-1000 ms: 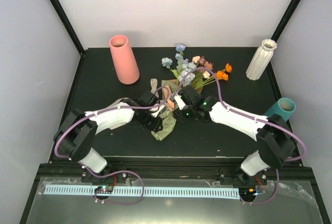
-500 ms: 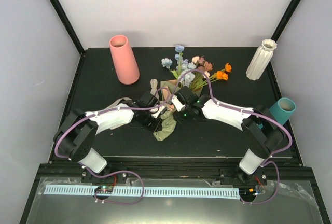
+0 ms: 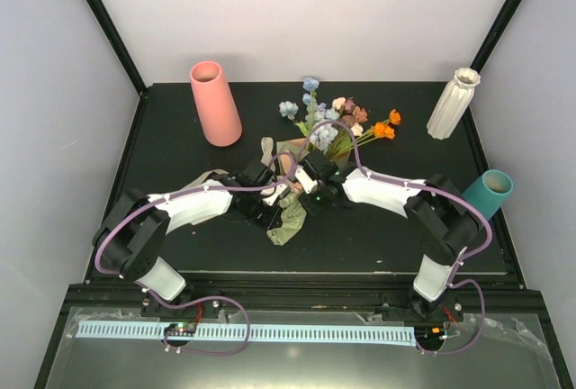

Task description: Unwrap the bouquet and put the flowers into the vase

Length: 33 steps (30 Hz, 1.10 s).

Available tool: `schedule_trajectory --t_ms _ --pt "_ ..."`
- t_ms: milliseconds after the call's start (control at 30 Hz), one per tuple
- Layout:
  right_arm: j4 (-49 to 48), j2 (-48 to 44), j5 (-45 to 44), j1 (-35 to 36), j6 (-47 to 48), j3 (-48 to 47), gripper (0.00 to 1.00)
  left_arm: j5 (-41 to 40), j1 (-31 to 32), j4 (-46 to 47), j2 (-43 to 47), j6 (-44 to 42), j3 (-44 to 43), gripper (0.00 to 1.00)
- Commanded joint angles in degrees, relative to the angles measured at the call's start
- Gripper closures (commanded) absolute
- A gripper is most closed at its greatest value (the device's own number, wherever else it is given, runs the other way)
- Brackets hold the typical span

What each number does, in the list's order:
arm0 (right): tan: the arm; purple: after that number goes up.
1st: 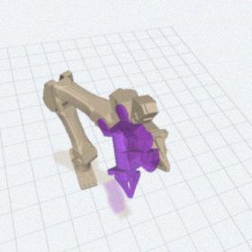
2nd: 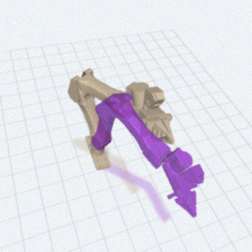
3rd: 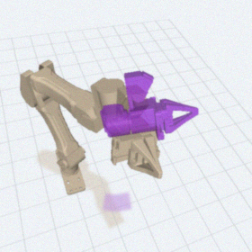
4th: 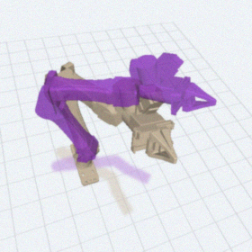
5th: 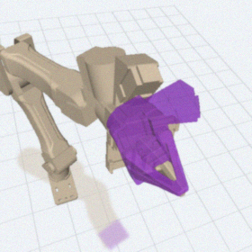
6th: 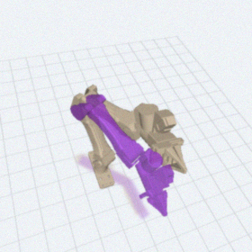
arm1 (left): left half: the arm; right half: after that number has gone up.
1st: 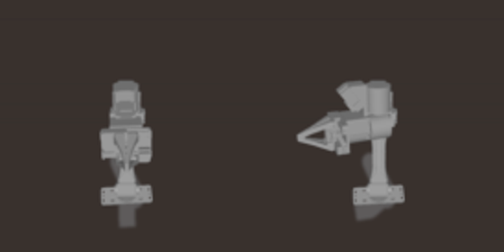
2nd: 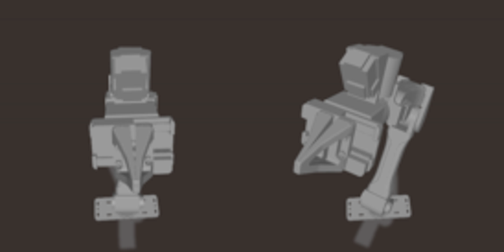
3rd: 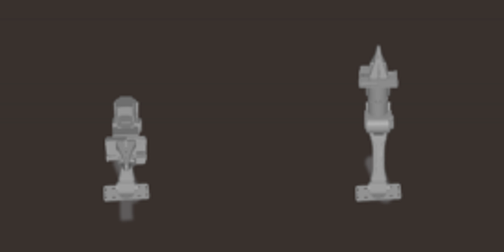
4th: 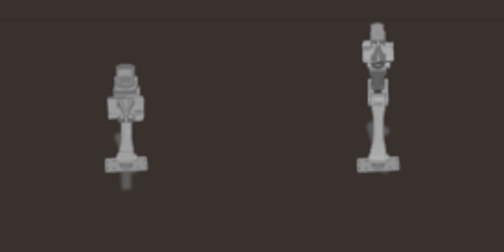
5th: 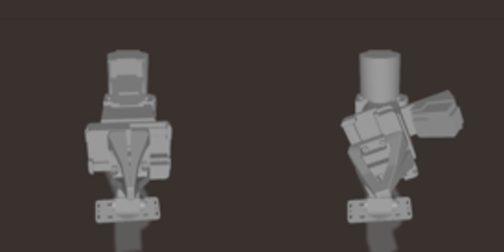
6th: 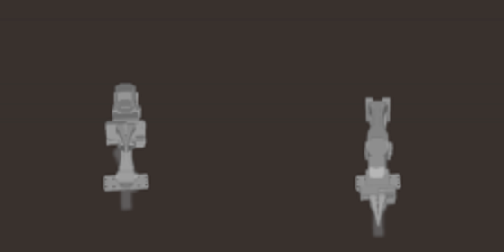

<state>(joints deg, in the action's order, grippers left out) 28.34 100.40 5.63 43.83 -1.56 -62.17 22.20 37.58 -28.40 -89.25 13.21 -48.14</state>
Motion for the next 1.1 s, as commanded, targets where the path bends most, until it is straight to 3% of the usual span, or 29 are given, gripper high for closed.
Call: schedule_trajectory --t_ms 0,400,767,1067 --pt "-1.1 1.2 -0.4 -0.3 0.8 -3.3 0.75 2.7 0.1 0.5 0.8 -1.7 -0.4 0.96" --pt "-1.0 2.0 -7.1 -0.4 0.6 -3.7 0.75 3.9 0.1 0.3 0.4 -2.9 -0.2 0.98" --pt "-2.2 2.1 -10.1 -0.4 -1.3 -2.8 0.98 4.1 0.2 0.0 0.5 -3.0 -0.3 0.98" --pt "-1.3 0.2 -9.6 -0.4 -2.5 -1.6 0.99 3.9 -0.3 -2.2 0.9 -0.2 -2.2 0.98"
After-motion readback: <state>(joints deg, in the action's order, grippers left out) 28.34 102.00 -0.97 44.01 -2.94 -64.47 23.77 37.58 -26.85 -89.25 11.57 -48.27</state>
